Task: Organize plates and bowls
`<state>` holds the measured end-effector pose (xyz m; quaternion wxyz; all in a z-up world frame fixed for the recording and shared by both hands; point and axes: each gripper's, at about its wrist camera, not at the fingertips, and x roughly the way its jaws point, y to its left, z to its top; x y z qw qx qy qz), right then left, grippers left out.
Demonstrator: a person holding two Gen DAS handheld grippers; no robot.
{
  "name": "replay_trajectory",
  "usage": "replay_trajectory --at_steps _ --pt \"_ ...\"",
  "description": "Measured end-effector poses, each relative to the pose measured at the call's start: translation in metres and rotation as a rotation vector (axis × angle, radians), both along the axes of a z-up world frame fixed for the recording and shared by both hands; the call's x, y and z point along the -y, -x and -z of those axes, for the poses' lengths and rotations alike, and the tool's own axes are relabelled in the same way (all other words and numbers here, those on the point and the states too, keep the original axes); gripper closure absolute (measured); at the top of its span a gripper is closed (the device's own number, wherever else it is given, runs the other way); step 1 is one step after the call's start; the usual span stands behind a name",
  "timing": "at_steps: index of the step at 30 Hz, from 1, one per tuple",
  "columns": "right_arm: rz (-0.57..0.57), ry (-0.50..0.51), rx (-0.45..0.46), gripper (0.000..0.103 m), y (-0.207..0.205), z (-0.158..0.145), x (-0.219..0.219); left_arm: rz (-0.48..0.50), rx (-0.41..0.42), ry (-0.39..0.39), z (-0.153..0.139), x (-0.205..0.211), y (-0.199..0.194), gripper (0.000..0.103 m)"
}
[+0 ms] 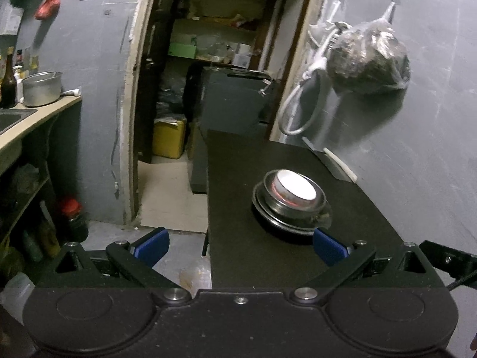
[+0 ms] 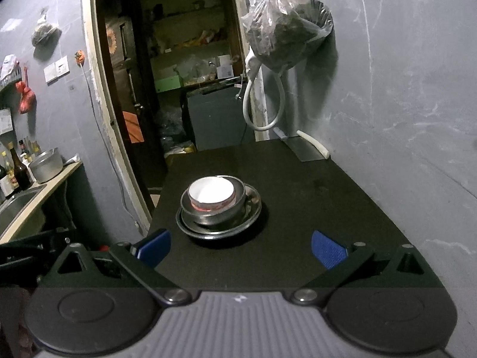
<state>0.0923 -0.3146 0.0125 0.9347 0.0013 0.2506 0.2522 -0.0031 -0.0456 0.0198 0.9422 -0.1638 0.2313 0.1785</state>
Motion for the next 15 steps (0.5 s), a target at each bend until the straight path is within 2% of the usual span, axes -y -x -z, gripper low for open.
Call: replay_trajectory --at_steps 8,15 --pt "0.048 -0.018 -0.008 0.000 0.025 0.009 0.015 0.045 -0.002 -0.016 0.008 0.010 0.017 0.001" --pt "0.068 -0.033 -0.031 0.000 0.027 0.017 0.019 0.033 -0.011 -0.017 0.009 0.009 0.018 0.001"
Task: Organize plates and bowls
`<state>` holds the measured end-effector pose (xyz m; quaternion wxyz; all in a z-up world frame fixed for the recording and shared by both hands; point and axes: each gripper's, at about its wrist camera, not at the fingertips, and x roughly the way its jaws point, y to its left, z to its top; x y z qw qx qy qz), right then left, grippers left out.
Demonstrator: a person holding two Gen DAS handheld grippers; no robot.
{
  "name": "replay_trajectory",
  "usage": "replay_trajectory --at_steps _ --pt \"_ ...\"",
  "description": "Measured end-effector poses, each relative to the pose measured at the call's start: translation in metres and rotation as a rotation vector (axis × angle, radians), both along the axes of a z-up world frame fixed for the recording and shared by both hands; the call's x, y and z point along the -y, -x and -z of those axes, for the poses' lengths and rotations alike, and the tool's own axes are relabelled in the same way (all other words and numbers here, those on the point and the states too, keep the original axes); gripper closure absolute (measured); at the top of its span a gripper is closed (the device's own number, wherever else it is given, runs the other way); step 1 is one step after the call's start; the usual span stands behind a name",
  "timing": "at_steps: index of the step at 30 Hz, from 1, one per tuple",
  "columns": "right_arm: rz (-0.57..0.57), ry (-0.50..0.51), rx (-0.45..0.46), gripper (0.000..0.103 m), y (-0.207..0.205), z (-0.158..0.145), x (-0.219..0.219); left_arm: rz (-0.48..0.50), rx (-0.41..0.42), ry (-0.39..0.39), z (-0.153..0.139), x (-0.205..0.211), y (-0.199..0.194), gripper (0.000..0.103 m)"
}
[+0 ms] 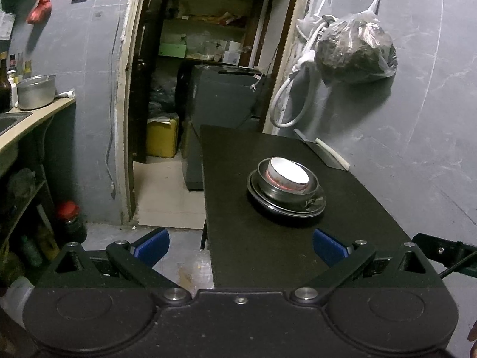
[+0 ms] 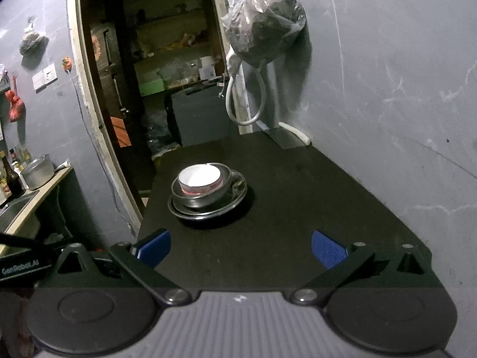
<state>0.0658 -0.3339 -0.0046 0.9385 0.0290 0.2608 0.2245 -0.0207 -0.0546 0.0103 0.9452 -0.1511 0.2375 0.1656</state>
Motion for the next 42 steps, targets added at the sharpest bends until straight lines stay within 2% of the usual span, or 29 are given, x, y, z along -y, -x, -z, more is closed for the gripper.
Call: replay_trajectory --at_steps 20,42 --pt "-0.016 0.036 -0.064 0.000 -0.011 0.017 -0.003 0.026 -0.067 0.011 0.013 0.002 -0.021 0.001" --pt "-0.010 0.048 -0.099 0.000 -0.021 0.024 -0.005 0.039 -0.084 0.012 0.018 0.001 -0.028 0.001"
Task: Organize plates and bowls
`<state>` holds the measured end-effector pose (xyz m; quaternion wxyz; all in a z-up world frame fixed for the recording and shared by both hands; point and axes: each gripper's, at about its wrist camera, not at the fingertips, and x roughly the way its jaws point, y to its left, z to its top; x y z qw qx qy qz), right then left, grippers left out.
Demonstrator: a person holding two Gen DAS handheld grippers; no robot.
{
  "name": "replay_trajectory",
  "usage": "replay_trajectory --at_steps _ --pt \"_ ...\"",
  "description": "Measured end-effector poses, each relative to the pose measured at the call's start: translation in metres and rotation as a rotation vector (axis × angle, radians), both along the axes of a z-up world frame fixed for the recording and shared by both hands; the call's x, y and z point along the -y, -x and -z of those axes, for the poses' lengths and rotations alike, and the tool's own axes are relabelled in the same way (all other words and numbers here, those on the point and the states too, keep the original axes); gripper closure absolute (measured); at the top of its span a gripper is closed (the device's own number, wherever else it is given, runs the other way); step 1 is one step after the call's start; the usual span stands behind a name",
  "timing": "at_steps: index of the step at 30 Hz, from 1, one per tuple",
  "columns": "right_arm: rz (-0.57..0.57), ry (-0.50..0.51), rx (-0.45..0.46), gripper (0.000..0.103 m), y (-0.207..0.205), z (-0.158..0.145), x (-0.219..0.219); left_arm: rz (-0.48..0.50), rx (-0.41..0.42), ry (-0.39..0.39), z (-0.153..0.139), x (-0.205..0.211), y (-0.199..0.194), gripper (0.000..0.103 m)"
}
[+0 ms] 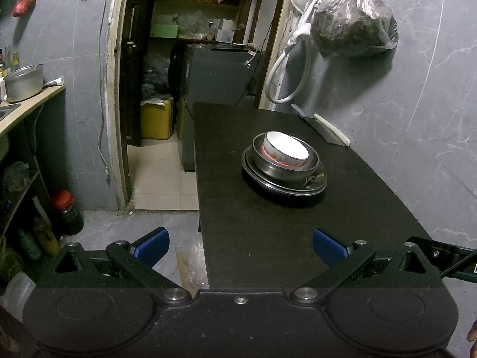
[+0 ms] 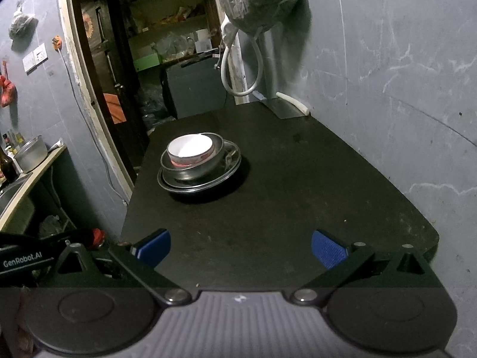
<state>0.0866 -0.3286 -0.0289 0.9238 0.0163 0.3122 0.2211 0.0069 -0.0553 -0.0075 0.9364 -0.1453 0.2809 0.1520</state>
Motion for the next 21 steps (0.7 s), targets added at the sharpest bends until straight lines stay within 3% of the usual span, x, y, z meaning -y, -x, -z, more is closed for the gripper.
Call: replay_trajectory --at_steps 21 --pt "0.001 0.001 -0.001 0.000 -0.0004 -0.0001 -0.0003 -0.001 -0.001 0.002 0.0012 -0.0009 0.0002 0.001"
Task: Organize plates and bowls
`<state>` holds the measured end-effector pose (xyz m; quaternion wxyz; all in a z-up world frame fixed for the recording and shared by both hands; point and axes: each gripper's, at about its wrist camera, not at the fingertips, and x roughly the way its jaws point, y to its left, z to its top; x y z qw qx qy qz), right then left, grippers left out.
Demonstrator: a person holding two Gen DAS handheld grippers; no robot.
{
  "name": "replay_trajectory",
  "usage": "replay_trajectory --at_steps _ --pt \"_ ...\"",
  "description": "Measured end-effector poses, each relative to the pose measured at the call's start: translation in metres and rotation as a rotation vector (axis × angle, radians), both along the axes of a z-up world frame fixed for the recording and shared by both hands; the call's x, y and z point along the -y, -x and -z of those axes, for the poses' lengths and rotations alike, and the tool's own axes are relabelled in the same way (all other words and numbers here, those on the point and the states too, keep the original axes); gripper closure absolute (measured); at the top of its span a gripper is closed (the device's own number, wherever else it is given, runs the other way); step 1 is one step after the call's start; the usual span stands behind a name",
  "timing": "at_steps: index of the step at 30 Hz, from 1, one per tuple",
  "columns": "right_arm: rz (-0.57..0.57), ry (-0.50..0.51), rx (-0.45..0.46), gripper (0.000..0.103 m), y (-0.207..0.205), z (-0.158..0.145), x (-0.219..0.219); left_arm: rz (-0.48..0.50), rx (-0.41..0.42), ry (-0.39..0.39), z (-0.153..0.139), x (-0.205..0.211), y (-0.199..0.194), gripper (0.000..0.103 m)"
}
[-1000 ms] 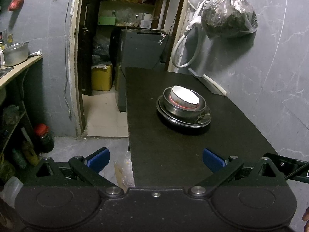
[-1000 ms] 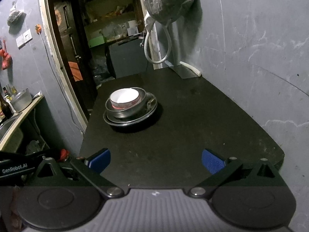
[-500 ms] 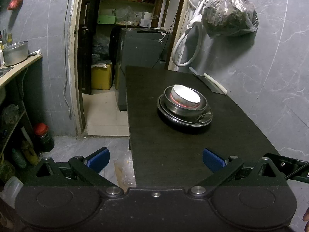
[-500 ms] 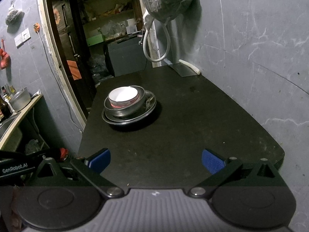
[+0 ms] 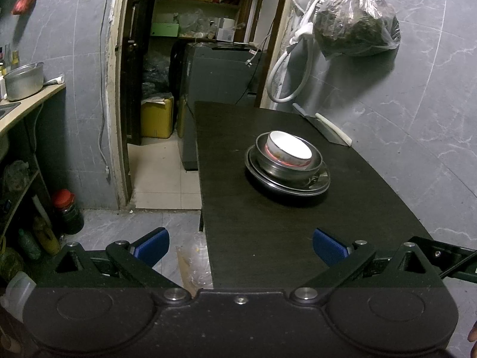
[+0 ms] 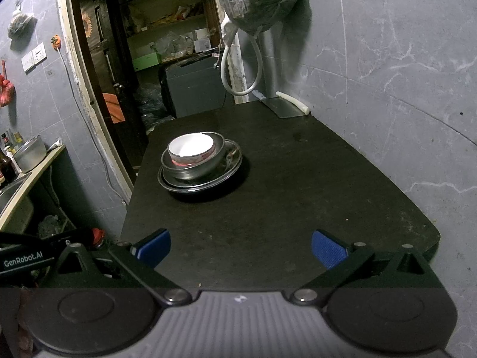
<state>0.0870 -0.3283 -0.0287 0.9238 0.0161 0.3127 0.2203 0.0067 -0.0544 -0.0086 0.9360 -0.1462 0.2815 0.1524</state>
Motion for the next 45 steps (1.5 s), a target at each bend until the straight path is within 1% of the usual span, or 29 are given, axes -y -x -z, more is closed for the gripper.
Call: replay_trajectory --at_steps 45 --pt "0.012 0.003 0.005 0.000 -0.0025 -0.0005 -0.0030 0.002 -0.002 0.007 0.0026 -0.0024 -0.0017 0.001"
